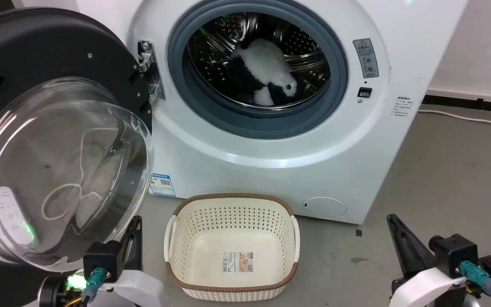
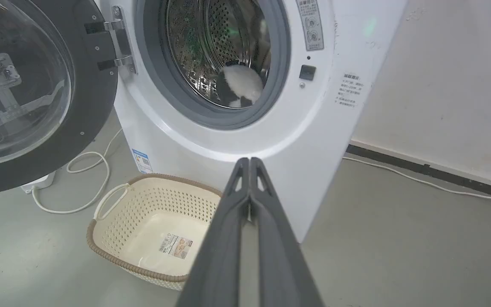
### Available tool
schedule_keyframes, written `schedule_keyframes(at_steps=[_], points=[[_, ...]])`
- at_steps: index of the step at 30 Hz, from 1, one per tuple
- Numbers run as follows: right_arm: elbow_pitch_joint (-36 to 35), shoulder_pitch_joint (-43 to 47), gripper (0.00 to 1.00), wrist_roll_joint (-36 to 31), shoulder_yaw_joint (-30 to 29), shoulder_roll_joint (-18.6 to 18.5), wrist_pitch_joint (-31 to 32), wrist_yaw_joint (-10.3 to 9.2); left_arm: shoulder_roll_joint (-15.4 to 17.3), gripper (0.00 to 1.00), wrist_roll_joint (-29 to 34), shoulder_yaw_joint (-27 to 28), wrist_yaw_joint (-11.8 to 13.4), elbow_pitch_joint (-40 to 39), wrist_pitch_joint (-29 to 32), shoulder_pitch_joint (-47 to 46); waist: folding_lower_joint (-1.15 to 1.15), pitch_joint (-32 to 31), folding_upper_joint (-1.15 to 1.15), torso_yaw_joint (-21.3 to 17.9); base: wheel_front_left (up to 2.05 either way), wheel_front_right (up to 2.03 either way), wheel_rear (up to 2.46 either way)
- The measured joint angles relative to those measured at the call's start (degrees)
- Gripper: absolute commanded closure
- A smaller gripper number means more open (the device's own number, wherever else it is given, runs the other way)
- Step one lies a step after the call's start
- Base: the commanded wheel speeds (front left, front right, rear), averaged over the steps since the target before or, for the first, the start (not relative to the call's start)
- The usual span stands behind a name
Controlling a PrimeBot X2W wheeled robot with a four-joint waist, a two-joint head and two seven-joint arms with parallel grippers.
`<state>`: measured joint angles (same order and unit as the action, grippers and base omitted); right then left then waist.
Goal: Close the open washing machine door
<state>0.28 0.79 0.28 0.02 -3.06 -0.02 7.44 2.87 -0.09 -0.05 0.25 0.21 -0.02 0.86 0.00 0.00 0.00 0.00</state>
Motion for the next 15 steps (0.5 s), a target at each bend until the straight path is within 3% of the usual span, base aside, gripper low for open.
schedule_keyframes(at_steps=[15], points=[[0.0, 0.0, 1.0, 0.0, 0.0, 0.0, 0.0, 0.0, 0.0, 1.0, 0.0, 0.0, 0.0, 0.0, 0.0, 0.0, 0.0, 0.0, 0.0, 0.0, 0.0, 0.0, 0.0]])
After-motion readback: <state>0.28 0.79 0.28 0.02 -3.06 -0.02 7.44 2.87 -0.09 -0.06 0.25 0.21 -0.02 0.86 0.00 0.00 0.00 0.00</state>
